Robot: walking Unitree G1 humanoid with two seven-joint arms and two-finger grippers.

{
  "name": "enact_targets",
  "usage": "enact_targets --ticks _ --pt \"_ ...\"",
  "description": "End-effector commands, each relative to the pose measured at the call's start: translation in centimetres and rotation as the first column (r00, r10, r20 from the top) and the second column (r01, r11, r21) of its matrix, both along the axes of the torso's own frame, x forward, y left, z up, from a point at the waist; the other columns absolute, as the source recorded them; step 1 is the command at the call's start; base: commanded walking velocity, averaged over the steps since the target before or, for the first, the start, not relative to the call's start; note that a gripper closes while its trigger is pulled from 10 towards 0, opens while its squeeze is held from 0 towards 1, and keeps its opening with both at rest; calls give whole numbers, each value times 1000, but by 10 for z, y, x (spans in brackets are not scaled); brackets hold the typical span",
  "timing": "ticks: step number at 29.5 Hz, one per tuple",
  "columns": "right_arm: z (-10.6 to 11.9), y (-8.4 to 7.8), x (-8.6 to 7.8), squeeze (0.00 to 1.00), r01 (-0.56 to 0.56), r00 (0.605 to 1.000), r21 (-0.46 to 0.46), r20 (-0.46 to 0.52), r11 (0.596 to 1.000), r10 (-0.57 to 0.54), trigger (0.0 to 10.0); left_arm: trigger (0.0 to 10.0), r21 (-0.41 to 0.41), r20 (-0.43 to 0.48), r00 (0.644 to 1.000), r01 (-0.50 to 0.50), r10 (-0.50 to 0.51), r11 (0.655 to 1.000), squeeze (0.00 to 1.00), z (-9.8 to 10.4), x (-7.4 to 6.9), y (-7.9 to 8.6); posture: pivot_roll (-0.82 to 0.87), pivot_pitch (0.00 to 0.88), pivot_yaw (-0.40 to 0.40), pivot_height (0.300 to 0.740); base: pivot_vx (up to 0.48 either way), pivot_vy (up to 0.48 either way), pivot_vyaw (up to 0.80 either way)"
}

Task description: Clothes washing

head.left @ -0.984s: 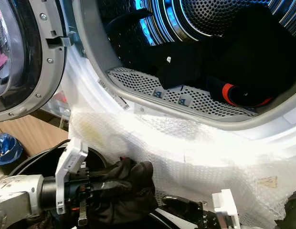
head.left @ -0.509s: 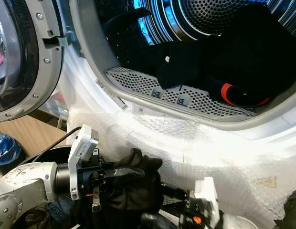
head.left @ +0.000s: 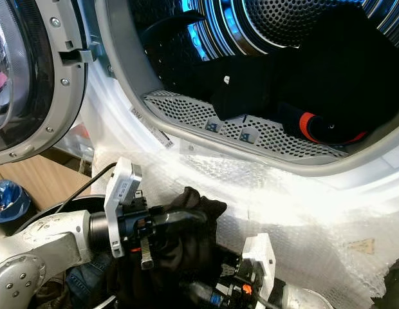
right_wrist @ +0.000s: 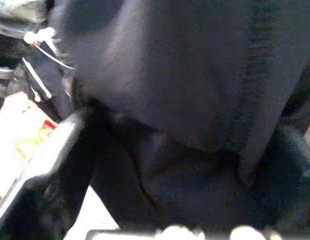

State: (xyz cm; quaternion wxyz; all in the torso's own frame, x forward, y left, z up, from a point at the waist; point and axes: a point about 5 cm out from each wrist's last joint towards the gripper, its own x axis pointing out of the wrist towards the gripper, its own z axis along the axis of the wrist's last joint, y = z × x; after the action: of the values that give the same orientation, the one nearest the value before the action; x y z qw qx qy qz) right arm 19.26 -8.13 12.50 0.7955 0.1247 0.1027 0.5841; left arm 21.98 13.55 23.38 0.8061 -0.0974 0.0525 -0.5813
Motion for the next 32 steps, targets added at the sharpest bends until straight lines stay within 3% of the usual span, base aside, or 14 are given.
enact_targets --ticks 1,6,14,19,25,27,30,32 --pt "4 3 -6 0 -44 999 17 -4 999 44 10000 0 -15 32 999 2 -2 1000 0 7 1 -3 57 62 -25 740 0 0 0" --pt "-1 6 7 0 59 998 -53 7 997 -59 10000 0 -48 24 1000 7 -6 999 0 8 1 -11 58 59 -24 740 0 0 0" --pt "2 20 19 0 157 988 -72 2 985 -157 10000 0 -120 -6 997 73 -75 990 0 13 -6 -21 63 58 -26 740 0 0 0" --pt "4 22 43 0 341 940 -60 10 938 -342 10000 0 -112 -36 994 98 -103 989 0 10 -15 -18 71 56 -26 740 0 0 0" --pt "8 30 46 0 301 953 -43 -11 953 -302 10000 0 -139 -40 994 96 -103 986 0 13 -17 -17 80 53 -26 740 0 0 0" --pt "11 34 48 0 312 949 -5 -38 950 -312 10000 0 -143 -45 993 99 -106 985 0 14 -18 -17 81 52 -27 740 0 0 0" --pt "19 42 50 0 334 936 143 -167 932 -310 10000 0 -149 -51 994 91 -100 985 0 13 -19 -17 86 49 -26 740 0 0 0" --pt "20 44 49 0 319 940 164 -182 933 -289 10000 0 -150 -51 994 89 -98 985 0 13 -19 -17 88 48 -25 740 0 0 0"
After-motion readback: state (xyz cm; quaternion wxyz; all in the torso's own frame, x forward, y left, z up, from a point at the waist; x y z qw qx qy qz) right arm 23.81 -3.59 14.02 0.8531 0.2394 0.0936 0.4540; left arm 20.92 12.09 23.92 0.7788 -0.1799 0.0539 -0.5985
